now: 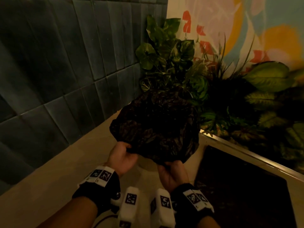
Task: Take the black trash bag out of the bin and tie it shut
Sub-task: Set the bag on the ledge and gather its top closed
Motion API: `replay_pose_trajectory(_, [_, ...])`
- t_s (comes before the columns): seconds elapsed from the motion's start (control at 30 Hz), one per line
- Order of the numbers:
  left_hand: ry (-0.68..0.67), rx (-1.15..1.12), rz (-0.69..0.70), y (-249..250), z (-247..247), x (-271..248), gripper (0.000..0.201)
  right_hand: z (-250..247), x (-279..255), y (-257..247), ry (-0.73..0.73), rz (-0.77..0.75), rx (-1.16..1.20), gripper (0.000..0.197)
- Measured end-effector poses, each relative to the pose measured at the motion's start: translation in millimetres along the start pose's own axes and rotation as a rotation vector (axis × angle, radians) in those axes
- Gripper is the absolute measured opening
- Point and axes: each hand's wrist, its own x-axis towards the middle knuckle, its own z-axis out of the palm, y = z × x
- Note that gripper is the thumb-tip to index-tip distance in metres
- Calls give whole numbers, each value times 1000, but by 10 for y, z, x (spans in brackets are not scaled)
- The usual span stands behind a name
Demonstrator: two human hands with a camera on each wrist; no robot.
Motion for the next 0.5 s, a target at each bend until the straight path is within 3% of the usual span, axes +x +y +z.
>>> replay_pose_trajectory(0.1, [-36,-73,-12,-21,-24,52,24,-1,73,4,103,-28,-133,38])
replay_pose_trajectory(0.2, [-81,-45,27,0,-51,18,32,-11,81,39,267,64,-307,15])
replay_pose_trajectory(0.3, [-179,23,10,52,-37,-60,58,21,75,56,211,57,-182,26])
replay_pose_trajectory(0.4, [-189,288,73,40,-9,-52,39,79,36,77,117,-18,-116,30])
replay_pose_trajectory(0.5, [-120,422,161,28,-22,1,29,223,-146,93,-47,36,-170,21])
